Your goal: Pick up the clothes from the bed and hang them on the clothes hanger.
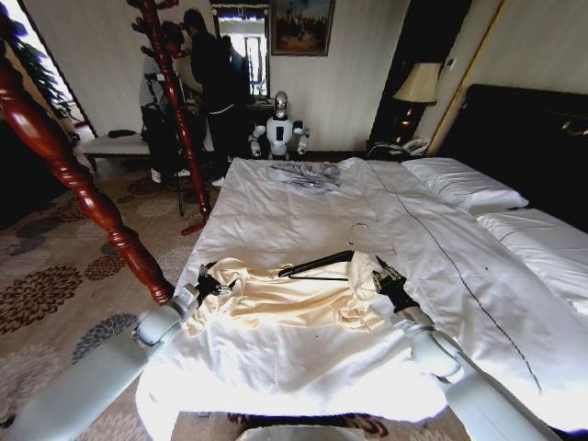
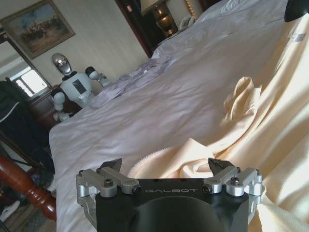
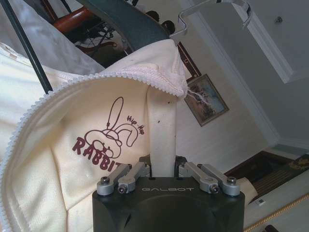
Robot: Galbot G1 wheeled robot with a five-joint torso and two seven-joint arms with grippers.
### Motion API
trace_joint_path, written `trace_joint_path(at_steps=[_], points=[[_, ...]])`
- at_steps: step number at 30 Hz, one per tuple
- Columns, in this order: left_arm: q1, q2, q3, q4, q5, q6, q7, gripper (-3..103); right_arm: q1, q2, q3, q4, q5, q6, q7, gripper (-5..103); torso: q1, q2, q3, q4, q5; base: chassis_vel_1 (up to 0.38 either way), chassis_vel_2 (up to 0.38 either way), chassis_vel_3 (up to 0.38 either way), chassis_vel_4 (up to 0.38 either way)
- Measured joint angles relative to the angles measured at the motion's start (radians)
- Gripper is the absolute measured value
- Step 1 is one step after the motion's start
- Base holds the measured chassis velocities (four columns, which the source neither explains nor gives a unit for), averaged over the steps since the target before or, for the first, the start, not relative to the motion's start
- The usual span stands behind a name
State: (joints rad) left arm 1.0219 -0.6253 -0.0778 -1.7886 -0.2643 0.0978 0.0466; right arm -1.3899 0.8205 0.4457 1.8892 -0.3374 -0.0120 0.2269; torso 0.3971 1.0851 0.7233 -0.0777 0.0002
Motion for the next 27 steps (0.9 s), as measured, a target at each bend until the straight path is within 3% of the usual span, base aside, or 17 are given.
trace_joint_path(at_steps=[2, 5, 6, 8, 12, 15, 22, 27], points=[[-0.025, 0.002, -0.002, 0.025, -0.037, -0.010, 0.007, 100, -0.001, 0.003, 0.000, 0.000, 0.000, 0.000, 0.000, 20, 0.000, 0.000, 0.000, 0.0003, -0.0001, 0.000, 0.000, 0.000, 0.000], [-0.147, -0.029, 0.026, 0.089, -0.197, 0.048, -0.008, 100, 0.005, 0.007, -0.004, -0.002, -0.001, 0.000, 0.001, 20, 0.000, 0.000, 0.000, -0.0003, -0.0002, 0.000, 0.000, 0.000, 0.000], [-0.147, -0.029, 0.026, 0.089, -0.197, 0.048, -0.008, 100, 0.005, 0.007, -0.004, -0.002, -0.001, 0.000, 0.001, 20, 0.000, 0.000, 0.000, -0.0003, -0.0002, 0.000, 0.000, 0.000, 0.000], [-0.275, -0.053, 0.093, 0.150, -0.262, 0.081, -0.012, 100, 0.009, 0.007, -0.007, -0.002, -0.001, -0.004, 0.001, 20, 0.000, 0.000, 0.000, -0.0002, 0.0000, 0.000, 0.000, 0.000, 0.000], [-0.434, -0.074, 0.231, 0.219, -0.268, 0.094, -0.005, 100, 0.005, 0.005, -0.005, -0.001, -0.001, -0.005, 0.003, 20, 0.000, 0.000, 0.000, -0.0004, -0.0001, 0.000, 0.000, 0.000, 0.000], [-0.630, -0.092, 0.442, 0.287, -0.258, 0.108, 0.025, 100, -0.003, 0.004, 0.005, 0.000, -0.001, -0.005, 0.008, 20, 0.000, 0.000, 0.000, -0.0007, 0.0000, 0.000, 0.000, 0.000, 0.000], [-0.781, -0.079, 0.632, 0.337, -0.206, 0.120, 0.091, 100, 0.003, 0.007, 0.010, -0.006, 0.000, -0.004, 0.017, 20, 0.000, 0.000, 0.000, 0.0002, 0.0000, 0.000, 0.000, 0.000, 0.000], [-0.820, -0.069, 0.690, 0.345, -0.190, 0.120, 0.156, 100, 0.003, 0.006, 0.010, -0.008, 0.001, -0.004, 0.020, 20, 0.000, 0.000, 0.000, -0.0001, -0.0001, 0.000, 0.000, 0.000, 0.000]])
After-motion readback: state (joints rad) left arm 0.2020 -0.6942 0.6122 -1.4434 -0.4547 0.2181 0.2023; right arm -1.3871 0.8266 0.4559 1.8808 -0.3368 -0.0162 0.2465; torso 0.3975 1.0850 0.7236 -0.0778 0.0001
